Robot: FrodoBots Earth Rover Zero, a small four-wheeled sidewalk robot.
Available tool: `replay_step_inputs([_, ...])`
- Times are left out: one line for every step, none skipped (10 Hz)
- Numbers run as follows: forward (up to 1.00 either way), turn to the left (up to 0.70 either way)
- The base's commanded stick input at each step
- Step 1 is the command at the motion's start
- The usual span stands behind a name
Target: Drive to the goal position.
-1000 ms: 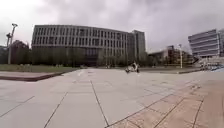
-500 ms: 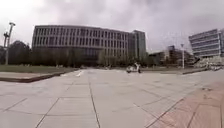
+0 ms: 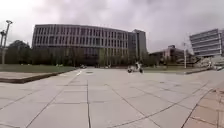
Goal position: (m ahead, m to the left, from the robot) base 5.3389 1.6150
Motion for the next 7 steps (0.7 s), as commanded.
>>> replay_step_inputs([0.7,0.0])
replay_step_inputs([0.7,0.0])
replay_step_inputs([0.7,0.0])
replay_step_inputs([0.7,0.0])
replay_step_inputs([0.7,0.0])
replay_step_inputs([0.7,0.0])
replay_step_inputs([0.7,0.0])
